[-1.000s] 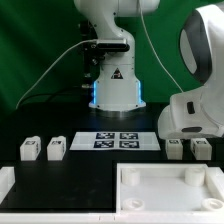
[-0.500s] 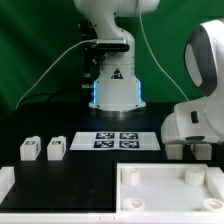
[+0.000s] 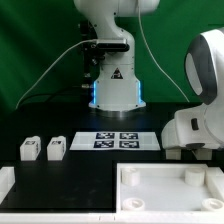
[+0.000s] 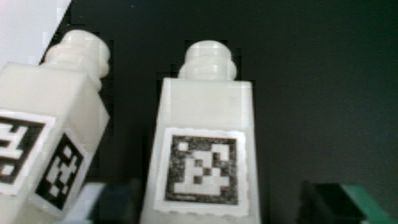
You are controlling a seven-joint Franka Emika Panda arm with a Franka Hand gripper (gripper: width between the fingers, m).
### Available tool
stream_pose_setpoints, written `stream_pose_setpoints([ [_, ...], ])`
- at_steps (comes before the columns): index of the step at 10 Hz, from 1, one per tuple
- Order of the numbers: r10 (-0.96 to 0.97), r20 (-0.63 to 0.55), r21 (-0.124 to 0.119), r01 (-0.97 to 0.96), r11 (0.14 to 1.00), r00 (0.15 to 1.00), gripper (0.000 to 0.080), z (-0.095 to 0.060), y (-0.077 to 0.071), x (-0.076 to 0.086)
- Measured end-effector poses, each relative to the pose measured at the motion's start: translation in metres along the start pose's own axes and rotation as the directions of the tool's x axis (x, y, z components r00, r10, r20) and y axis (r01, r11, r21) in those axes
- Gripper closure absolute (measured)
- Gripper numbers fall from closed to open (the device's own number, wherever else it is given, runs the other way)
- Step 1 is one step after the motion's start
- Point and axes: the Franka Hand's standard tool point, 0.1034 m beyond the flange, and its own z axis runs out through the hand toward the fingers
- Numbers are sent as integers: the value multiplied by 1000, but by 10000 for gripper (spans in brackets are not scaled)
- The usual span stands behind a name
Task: Assemble one leg
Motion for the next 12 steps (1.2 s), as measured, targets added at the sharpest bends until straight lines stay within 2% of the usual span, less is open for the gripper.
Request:
stream_pose_setpoints([
  [1, 0, 0, 0, 0, 1000, 1000, 509, 0, 0, 0],
  [8, -3, -3, 1, 3, 1000, 1000, 508, -2, 0, 0],
  [9, -35, -32, -14, 34, 999, 999, 508, -15, 3, -1],
  [11, -109, -93, -30, 106, 994, 990, 506, -60, 12, -22],
  [12, -144, -172, -49, 137, 989, 975, 506, -84, 16, -22],
])
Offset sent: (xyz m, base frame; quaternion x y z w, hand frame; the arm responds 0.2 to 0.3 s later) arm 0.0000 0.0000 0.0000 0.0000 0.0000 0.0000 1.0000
